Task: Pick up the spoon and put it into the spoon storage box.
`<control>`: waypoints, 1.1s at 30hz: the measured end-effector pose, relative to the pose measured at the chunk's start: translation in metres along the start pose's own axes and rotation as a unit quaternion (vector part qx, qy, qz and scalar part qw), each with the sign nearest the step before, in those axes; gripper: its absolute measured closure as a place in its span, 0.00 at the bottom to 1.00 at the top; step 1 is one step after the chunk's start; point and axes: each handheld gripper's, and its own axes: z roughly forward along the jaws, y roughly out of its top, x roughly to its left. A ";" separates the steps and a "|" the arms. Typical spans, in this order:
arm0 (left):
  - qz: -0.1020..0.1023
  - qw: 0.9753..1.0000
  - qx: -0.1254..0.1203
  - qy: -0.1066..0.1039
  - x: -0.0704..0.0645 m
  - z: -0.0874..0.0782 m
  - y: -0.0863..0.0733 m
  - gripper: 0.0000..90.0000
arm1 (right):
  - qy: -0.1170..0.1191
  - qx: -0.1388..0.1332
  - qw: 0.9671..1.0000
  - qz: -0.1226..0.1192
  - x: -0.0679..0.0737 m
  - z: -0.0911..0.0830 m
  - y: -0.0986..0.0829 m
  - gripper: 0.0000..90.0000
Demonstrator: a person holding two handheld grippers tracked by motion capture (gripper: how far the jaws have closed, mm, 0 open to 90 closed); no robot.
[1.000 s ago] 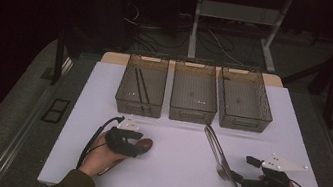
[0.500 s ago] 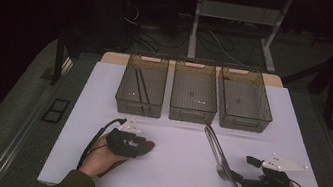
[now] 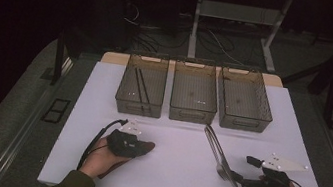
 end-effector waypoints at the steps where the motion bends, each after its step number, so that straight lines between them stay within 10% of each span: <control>1: 0.000 1.000 0.000 -0.001 0.000 0.000 0.000 0.81 | 0.000 0.000 1.000 0.000 0.000 0.000 0.000 0.21; 33: -0.002 1.000 0.011 -0.010 -0.006 -0.002 0.009 0.89 | 0.001 0.001 1.000 0.001 0.000 0.000 0.000 0.21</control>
